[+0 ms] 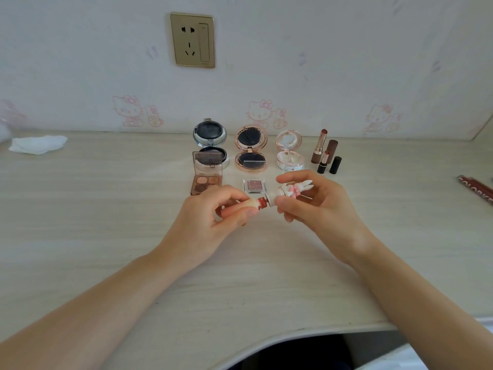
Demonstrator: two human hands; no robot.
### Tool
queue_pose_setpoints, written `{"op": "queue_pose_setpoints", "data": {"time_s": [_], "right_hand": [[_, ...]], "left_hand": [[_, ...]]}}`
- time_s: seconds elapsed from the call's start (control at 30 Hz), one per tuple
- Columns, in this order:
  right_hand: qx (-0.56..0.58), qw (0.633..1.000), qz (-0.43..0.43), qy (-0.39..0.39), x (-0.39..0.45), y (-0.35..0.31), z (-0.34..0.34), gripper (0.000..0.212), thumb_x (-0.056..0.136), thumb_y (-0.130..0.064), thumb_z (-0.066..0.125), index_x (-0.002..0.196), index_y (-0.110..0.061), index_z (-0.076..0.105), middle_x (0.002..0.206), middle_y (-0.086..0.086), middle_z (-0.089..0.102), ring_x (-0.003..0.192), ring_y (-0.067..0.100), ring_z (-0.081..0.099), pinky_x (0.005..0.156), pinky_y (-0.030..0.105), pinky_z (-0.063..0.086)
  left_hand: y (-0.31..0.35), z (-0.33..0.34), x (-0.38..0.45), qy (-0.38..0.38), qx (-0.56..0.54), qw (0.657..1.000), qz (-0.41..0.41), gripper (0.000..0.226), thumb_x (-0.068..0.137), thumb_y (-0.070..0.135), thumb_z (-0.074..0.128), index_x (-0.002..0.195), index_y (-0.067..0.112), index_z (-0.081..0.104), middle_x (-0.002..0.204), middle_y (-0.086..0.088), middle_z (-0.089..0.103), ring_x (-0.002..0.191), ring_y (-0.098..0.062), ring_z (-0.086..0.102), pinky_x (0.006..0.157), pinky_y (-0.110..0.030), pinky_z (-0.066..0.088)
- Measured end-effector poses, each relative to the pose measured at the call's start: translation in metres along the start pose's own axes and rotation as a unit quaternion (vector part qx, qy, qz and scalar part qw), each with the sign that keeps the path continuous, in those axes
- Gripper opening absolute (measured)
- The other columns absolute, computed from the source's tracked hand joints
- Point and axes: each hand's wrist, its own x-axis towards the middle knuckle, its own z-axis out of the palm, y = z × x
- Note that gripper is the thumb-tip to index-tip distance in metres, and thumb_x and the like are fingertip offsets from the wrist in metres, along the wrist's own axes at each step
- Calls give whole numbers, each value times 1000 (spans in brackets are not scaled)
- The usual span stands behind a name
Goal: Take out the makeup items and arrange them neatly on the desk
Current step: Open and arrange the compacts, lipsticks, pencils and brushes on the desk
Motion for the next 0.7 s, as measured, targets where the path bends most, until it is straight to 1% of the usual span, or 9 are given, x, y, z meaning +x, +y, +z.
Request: {"op": "queue_pose_setpoints", "data": {"time_s": [0.13,0.27,0.4,0.5,0.57,0.63,0.7], "right_hand": [[8,1000,5,16,0,0,0,23,79,-7,75,97,-20,71,75,3,68,68,15,64,65,25,54],[31,998,19,42,1,-1,0,21,80,-8,74,98,-17,70,78,4,70,71,15,65,66,25,54],[56,997,39,43,2,1,-2,17,81,-9,73,96,-16,72,83,5,72,75,15,66,67,23,53],[100,993,52,23,2,0,-4,20,76,-8,75,93,-18,74,88,4,72,78,13,65,68,22,52],[139,989,59,-2,3,0,-5,28,70,-10,74,97,-18,74,90,4,70,79,14,62,68,23,51],[177,981,71,-17,4,0,-7,38,71,-4,71,108,-15,70,97,10,66,82,18,58,65,24,50],[214,973,87,-18,5,0,-8,45,73,1,69,116,-11,65,104,17,63,82,20,55,60,24,47]], "left_hand": [[-1,0,0,10,20,1000,-2,19,80,48,64,93,34,66,80,14,65,81,-12,59,70,-19,43],[-1,1,0,26,31,999,1,24,77,31,70,101,30,64,85,18,67,82,-10,61,71,-24,46],[1,2,-1,27,7,1000,-10,23,79,23,73,95,30,57,84,17,68,82,-14,63,71,-24,46],[2,1,-2,6,-11,1000,-22,18,81,35,66,95,31,55,85,17,70,76,-18,60,72,-32,45],[3,1,-2,-5,-13,1000,-21,20,81,43,60,96,31,54,85,18,71,71,-19,57,73,-36,44],[4,1,-3,-5,-11,1000,-20,19,81,41,62,96,30,55,83,18,71,71,-17,56,73,-34,45],[5,1,-2,6,-3,1000,-10,18,80,32,68,93,30,57,79,19,68,73,-12,57,70,-24,44]]}}
